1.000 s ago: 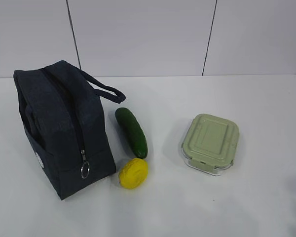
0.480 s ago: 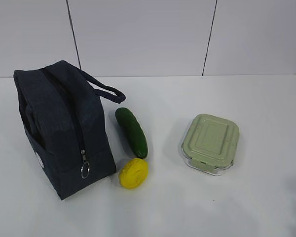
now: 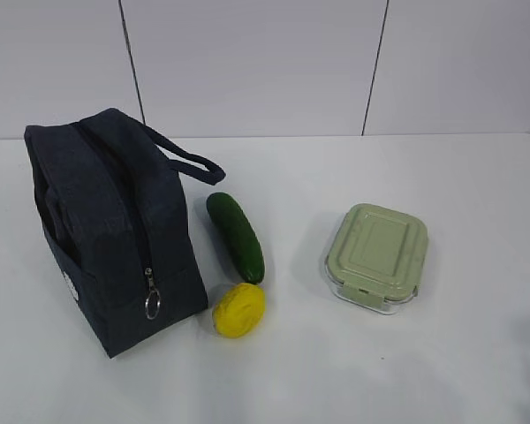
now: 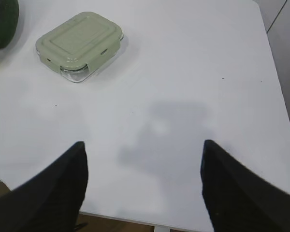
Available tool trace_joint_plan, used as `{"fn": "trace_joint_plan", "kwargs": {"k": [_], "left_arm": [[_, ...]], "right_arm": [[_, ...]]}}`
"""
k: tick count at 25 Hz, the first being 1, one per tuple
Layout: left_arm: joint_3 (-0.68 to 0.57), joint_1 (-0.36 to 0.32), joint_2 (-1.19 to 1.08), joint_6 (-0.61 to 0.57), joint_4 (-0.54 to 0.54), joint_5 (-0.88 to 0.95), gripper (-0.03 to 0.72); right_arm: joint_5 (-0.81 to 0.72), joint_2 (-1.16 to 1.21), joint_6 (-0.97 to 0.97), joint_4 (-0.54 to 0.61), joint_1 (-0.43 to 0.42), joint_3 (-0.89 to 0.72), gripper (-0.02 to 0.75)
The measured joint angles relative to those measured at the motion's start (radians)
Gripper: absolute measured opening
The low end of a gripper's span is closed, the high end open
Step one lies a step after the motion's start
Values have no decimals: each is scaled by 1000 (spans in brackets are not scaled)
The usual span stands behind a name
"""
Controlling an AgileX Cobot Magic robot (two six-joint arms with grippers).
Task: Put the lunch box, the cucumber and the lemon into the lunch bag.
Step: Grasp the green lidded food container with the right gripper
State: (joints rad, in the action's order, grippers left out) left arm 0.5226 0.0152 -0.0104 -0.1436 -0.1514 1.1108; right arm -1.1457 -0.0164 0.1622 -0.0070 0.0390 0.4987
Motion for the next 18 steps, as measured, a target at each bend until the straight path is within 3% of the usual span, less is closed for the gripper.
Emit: {"fn": "trace_joint_plan", "kwargs": {"k": [18], "left_arm": [[0, 0, 0, 0, 0, 0, 235]], "right_arm": [[0, 0, 0, -7, 0, 2, 552]]}}
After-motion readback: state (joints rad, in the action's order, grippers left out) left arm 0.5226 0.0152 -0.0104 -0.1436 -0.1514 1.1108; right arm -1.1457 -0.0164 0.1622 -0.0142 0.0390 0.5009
